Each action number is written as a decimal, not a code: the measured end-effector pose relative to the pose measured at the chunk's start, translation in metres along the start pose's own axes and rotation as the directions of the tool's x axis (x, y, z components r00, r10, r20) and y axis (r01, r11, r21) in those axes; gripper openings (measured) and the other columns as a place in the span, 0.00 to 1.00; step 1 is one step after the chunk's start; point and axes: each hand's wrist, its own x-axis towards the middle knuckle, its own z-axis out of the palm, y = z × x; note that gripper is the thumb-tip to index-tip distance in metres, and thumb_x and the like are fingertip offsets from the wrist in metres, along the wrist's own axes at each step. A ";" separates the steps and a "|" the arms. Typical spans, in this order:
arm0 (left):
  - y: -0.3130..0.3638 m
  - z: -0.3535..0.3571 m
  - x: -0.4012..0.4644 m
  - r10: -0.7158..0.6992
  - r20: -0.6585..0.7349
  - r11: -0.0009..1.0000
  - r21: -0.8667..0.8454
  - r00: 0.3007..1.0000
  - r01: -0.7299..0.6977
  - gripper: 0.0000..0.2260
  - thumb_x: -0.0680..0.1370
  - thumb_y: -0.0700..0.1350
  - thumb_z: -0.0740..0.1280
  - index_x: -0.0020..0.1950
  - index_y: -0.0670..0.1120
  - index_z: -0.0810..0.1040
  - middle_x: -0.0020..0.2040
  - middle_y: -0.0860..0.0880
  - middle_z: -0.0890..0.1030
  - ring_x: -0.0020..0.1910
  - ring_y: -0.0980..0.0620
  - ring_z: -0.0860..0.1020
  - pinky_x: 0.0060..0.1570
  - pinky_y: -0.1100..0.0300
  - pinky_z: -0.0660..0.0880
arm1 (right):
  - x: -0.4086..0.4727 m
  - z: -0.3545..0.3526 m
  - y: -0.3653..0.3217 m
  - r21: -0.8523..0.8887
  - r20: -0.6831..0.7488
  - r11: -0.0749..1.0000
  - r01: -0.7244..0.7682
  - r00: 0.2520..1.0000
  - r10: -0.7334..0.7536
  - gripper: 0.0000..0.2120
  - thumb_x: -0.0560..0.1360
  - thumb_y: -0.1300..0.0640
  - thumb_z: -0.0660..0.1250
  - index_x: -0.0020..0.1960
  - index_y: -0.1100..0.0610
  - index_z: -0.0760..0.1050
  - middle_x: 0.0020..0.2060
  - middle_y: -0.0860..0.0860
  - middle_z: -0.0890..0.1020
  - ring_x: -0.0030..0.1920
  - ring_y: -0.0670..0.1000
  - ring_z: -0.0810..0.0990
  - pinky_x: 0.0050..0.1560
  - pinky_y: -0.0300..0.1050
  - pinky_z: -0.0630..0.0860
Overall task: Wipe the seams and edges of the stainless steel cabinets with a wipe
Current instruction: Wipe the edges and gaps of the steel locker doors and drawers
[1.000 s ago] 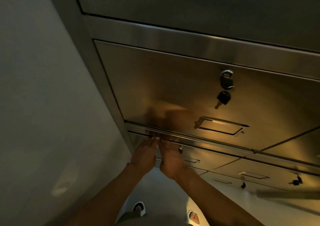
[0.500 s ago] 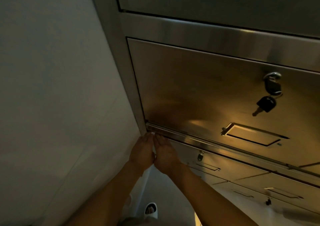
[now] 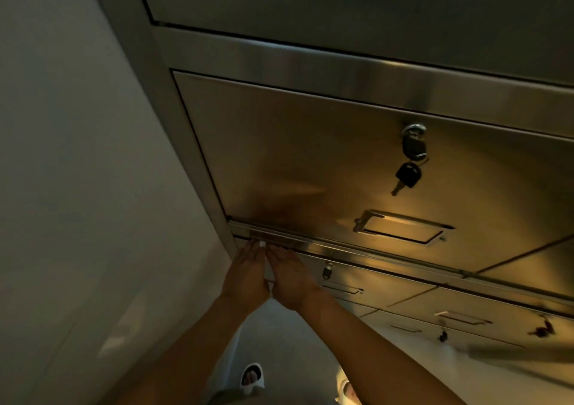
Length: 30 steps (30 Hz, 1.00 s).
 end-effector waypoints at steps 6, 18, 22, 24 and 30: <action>0.038 0.024 0.003 0.073 0.046 0.997 0.032 0.996 -0.074 0.39 0.65 0.34 0.72 0.76 0.31 0.68 0.74 0.33 0.72 0.74 0.33 0.71 0.73 0.36 0.68 | -0.037 -0.008 0.045 -0.018 -0.024 1.000 -0.007 1.000 0.007 0.43 0.66 0.67 0.72 0.80 0.63 0.64 0.78 0.60 0.68 0.77 0.61 0.68 0.80 0.55 0.61; 0.118 0.063 0.008 0.192 0.089 0.977 0.075 0.977 -0.199 0.40 0.58 0.33 0.79 0.71 0.33 0.75 0.69 0.35 0.78 0.68 0.35 0.78 0.66 0.37 0.76 | -0.111 -0.043 0.097 0.030 -0.129 0.996 -0.088 0.987 0.091 0.41 0.67 0.71 0.68 0.79 0.62 0.65 0.76 0.60 0.70 0.76 0.62 0.68 0.78 0.44 0.53; 0.140 0.077 0.012 0.228 0.099 0.969 0.077 0.969 -0.235 0.39 0.60 0.35 0.79 0.71 0.34 0.75 0.68 0.36 0.79 0.68 0.36 0.78 0.66 0.38 0.76 | -0.132 -0.054 0.113 0.033 -0.092 0.992 -0.123 0.988 0.125 0.41 0.69 0.69 0.64 0.81 0.60 0.62 0.78 0.58 0.67 0.78 0.60 0.65 0.78 0.39 0.50; 0.149 0.083 0.014 0.244 0.097 0.963 0.093 0.965 -0.253 0.37 0.61 0.34 0.77 0.71 0.35 0.76 0.67 0.37 0.80 0.67 0.36 0.79 0.67 0.39 0.75 | -0.140 -0.058 0.120 0.047 -0.088 0.991 -0.127 0.987 0.131 0.41 0.68 0.69 0.63 0.81 0.60 0.61 0.78 0.59 0.67 0.78 0.61 0.65 0.79 0.40 0.49; 0.171 0.101 0.017 0.231 0.164 0.964 0.095 0.959 -0.248 0.36 0.69 0.39 0.71 0.78 0.40 0.70 0.75 0.42 0.74 0.76 0.40 0.71 0.77 0.44 0.65 | -0.170 -0.073 0.137 0.063 -0.129 0.981 -0.184 0.973 0.190 0.41 0.71 0.69 0.65 0.82 0.57 0.58 0.79 0.56 0.66 0.79 0.58 0.63 0.78 0.38 0.46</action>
